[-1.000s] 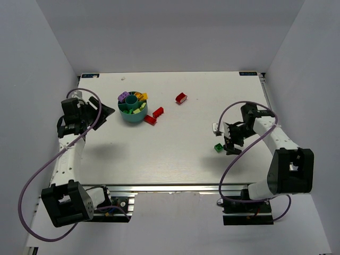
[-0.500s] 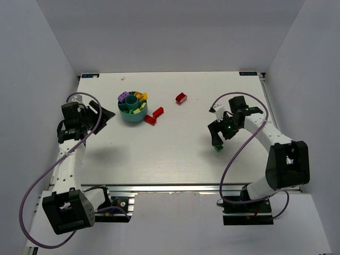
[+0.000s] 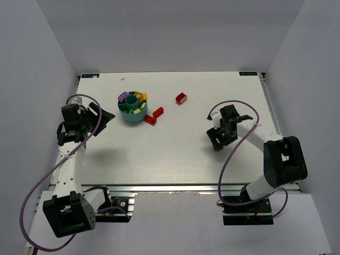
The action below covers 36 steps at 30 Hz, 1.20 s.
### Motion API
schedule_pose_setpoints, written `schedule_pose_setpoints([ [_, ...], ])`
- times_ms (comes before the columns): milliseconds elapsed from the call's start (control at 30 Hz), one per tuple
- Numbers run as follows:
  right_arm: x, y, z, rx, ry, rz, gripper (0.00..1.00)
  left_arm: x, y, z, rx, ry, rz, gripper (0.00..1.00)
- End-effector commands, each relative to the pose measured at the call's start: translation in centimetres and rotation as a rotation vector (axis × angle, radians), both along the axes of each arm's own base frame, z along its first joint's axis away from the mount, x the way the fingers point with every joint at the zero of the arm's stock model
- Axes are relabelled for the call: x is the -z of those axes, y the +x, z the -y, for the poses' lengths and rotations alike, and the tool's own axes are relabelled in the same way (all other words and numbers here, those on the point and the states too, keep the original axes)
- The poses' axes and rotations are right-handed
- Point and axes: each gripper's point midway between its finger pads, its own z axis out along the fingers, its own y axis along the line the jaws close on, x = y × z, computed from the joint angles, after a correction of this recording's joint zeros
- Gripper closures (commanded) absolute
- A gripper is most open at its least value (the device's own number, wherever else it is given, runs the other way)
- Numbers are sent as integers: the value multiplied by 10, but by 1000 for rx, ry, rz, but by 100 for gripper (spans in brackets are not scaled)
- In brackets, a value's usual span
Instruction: Sort the legos into containers by color
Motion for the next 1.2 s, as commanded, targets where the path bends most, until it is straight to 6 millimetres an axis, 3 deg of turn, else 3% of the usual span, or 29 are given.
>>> schedule_pose_setpoints([
  [0, 10, 10, 4, 33, -29, 41, 27, -6, -4, 2, 1, 4, 23, 23],
  [100, 19, 8, 3, 23, -34, 32, 33, -7, -5, 3, 4, -1, 26, 24],
  [267, 23, 6, -2, -4, -17, 23, 56, -9, -6, 3, 5, 4, 27, 23],
  [400, 6, 14, -12, -61, 20, 81, 86, -11, -5, 2, 3, 7, 33, 23],
  [433, 0, 15, -20, -104, 55, 95, 98, -11, -5, 2, 2, 8, 33, 23],
  [500, -20, 17, -37, -194, 127, 134, 100, -11, -5, 2, 2, 8, 34, 23],
  [700, -128, 14, -139, -727, 500, 441, 100, -15, -4, 0, -4, 19, 46, 24],
  [800, -164, -1, -194, -969, 614, 613, 100, -15, -5, -1, -5, 25, 43, 23],
  [867, -193, 8, -229, -1060, 647, 787, 100, -13, -6, -1, -8, 28, 38, 23],
  [900, -186, 4, -253, -1102, 670, 779, 100, -13, -8, -1, -8, 30, 37, 23],
  [933, -198, 18, -271, -1091, 663, 861, 100, -13, -9, -2, -10, 33, 37, 23],
  [967, -222, 29, -290, -1076, 676, 927, 100, -11, -9, -2, -13, 36, 32, 23],
  [1000, -207, 32, -315, -1068, 691, 893, 100, -11, -11, -2, -14, 38, 29, 23],
  [1067, -226, 53, -343, -976, 718, 967, 100, -9, -13, -5, -29, 53, 24, 23],
  [1100, -227, 61, -367, -964, 733, 989, 100, -7, -16, -7, -39, 61, 9, 23],
  [1167, -234, 76, -389, -918, 742, 1035, 100, -7, -20, -17, -87, 100, -1, 24],
])
